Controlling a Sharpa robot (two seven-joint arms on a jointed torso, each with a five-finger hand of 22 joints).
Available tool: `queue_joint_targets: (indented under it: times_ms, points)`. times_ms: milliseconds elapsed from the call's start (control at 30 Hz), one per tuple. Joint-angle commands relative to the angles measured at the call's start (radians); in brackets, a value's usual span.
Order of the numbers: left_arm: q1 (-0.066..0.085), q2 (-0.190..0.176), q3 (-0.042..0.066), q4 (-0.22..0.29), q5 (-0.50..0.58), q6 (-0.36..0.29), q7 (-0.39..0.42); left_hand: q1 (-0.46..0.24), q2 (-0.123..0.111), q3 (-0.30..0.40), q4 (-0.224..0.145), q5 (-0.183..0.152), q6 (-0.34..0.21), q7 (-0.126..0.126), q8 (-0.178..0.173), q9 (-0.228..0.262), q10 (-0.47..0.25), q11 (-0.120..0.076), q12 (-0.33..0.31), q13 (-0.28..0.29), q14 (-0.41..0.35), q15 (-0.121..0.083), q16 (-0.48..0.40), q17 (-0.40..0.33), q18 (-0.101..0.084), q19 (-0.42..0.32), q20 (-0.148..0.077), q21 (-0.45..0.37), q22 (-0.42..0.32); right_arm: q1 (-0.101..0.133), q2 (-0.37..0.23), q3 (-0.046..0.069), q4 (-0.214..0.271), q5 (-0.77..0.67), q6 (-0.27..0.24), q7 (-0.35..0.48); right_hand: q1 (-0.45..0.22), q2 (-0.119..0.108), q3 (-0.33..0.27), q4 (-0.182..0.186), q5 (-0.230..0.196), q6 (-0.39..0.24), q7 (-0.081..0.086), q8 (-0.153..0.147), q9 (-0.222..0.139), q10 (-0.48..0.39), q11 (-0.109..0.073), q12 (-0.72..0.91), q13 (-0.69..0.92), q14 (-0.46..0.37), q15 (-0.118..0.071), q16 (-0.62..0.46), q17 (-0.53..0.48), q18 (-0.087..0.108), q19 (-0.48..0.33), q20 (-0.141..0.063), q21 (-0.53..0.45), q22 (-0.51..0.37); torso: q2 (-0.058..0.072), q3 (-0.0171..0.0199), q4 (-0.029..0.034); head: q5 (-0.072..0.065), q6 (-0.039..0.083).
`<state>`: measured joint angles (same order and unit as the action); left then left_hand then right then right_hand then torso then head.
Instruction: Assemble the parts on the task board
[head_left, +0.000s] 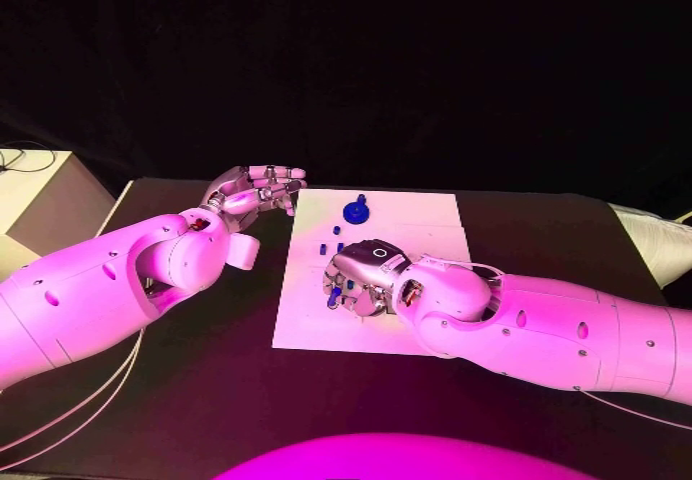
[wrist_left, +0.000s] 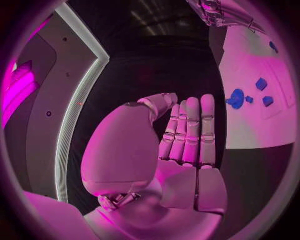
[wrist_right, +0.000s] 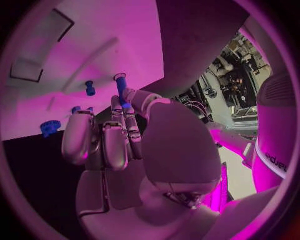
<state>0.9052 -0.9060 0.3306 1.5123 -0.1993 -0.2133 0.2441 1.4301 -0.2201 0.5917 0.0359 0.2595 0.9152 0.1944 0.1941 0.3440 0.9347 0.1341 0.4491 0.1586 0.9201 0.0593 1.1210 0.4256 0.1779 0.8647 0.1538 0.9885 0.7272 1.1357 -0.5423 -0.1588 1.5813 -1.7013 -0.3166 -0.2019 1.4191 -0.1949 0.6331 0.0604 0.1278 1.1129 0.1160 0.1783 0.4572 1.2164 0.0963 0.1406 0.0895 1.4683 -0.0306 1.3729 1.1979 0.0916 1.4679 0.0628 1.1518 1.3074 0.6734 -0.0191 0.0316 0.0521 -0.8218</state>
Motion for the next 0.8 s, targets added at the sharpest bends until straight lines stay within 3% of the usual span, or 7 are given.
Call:
queue_joint_targets:
  times_ms: [33,667,800]
  points:
    - [0.0,0.001,0.001,0.003,0.005,0.016,0.004,0.003,0.003,-0.005,0.001,0.002,0.004,0.002,0.005,-0.001,-0.005,0.001,0.004,-0.002,-0.006,0.003,-0.006,-0.001,0.008,0.006,-0.001,-0.006,-0.001,-0.003,0.003,-0.001,-0.002,-0.022,0.022,-0.004,0.003,0.017,0.0,-0.005,0.006,0.003,0.0,0.004,0.002,0.058,-0.051,0.004,0.016,0.036,-0.006,0.004,0.0,-0.012,0.029,-0.005,-0.006,0.019,0.0,0.0003,0.0009,0.001,-0.002]
    - [0.0,-0.002,0.001,0.006,0.005,0.016,0.003,0.003,0.003,-0.005,0.001,0.002,0.004,0.002,0.005,-0.001,-0.005,0.001,0.004,-0.002,-0.006,0.003,-0.006,-0.001,0.008,0.006,-0.001,-0.006,-0.001,-0.011,0.017,-0.007,-0.025,-0.044,0.058,-0.021,0.0,0.016,0.002,-0.008,0.008,0.002,0.001,0.004,0.003,0.059,-0.05,0.001,0.017,0.036,-0.006,0.002,-0.004,-0.012,0.028,-0.005,-0.009,0.018,-0.001,-0.0005,0.0006,-0.001,-0.009]
    - [0.0,-0.003,0.001,0.006,0.005,0.016,0.003,0.003,0.003,-0.005,0.001,0.002,0.004,0.002,0.005,-0.001,-0.005,0.001,0.004,-0.002,-0.006,0.003,-0.006,-0.001,0.008,0.006,-0.001,-0.006,-0.001,-0.013,0.024,-0.01,-0.035,-0.039,0.054,-0.012,-0.023,0.005,0.002,-0.012,0.012,-0.027,0.011,-0.009,0.002,0.034,-0.04,-0.021,0.015,0.034,0.002,0.0,-0.009,-0.011,0.024,-0.001,-0.018,0.015,-0.001,-0.001,0.0011,0.0,-0.01]
